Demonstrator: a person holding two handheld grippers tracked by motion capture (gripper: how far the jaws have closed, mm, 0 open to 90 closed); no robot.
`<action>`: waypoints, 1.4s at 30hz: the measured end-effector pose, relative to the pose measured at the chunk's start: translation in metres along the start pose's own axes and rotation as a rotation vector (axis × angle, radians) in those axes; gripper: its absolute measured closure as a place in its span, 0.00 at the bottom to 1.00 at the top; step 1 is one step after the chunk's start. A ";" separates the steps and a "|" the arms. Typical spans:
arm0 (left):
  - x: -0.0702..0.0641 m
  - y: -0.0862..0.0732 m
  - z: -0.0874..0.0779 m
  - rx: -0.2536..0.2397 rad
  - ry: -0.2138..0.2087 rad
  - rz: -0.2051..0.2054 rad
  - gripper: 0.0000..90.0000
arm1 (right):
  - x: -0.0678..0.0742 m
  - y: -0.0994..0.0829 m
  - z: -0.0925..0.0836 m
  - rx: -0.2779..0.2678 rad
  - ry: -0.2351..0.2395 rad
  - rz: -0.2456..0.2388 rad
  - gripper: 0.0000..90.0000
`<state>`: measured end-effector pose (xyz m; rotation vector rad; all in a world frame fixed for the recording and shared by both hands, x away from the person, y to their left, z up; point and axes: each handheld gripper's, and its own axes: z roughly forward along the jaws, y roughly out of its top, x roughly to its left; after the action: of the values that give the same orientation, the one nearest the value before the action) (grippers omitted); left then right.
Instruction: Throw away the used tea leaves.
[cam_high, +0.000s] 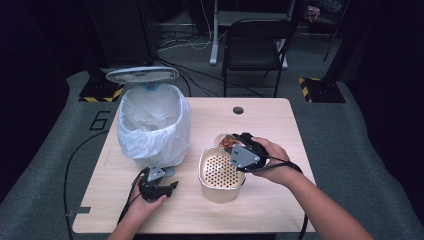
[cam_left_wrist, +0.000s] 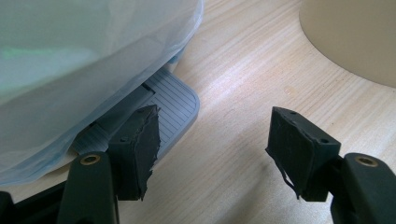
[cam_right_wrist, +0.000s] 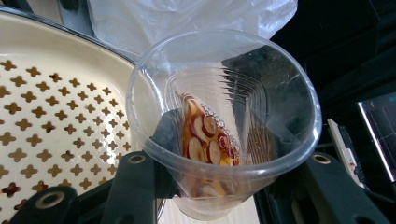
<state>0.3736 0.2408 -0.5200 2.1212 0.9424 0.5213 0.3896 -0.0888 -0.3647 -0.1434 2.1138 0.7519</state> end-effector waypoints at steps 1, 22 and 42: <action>0.000 0.000 0.000 -0.001 -0.001 0.002 0.38 | 0.000 0.000 0.000 0.000 0.000 0.000 0.62; 0.000 0.000 0.000 0.004 0.000 0.002 0.38 | 0.021 0.003 0.003 0.091 -0.124 -0.352 0.63; -0.002 -0.001 0.001 -0.009 -0.006 -0.027 0.38 | 0.046 0.002 0.015 0.201 -0.249 -0.756 0.63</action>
<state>0.3727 0.2397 -0.5210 2.0981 0.9626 0.5046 0.3708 -0.0709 -0.4054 -0.6581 1.6905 0.0964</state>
